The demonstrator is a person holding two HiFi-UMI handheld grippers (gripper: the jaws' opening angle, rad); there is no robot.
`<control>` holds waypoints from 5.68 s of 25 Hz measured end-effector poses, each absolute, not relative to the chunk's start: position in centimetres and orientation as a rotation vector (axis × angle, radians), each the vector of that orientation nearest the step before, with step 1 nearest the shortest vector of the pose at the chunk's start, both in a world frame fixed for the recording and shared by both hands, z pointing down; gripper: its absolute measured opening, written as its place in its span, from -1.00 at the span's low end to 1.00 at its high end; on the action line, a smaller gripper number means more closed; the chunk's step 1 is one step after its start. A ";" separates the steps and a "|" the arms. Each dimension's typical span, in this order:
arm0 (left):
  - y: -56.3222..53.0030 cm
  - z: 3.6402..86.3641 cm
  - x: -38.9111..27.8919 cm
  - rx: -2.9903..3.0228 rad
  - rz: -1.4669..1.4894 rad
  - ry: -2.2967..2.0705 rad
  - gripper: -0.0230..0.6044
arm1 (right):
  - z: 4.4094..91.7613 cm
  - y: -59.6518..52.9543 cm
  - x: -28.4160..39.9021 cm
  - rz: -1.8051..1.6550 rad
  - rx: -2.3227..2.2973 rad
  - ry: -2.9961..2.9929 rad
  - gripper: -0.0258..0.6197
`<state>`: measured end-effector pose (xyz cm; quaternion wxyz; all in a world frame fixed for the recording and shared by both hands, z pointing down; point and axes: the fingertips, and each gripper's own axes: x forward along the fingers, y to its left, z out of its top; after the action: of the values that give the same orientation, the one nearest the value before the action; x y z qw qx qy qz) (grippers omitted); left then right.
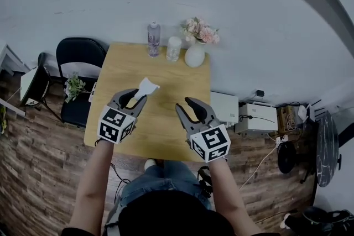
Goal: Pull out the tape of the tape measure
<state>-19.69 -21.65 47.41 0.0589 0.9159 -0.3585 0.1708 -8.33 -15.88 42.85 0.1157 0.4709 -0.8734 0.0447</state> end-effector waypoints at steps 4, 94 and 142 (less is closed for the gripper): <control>-21.5 45.4 -18.9 2.821 0.509 -1.092 -0.49 | 41.6 -16.7 -8.2 0.084 1.313 -2.584 -0.49; -20.0 39.4 -24.8 2.774 0.554 -1.157 -0.49 | 38.5 -19.0 1.6 0.060 1.292 -2.566 -0.79; -27.7 57.5 -25.0 2.484 0.639 -1.297 -0.49 | 58.0 -25.1 -3.2 0.626 1.223 -2.328 -0.78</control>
<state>-24.99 -27.74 57.49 0.1334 0.8564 -0.4474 0.2203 -3.16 -25.10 58.00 0.2176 0.4417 -0.8405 0.2260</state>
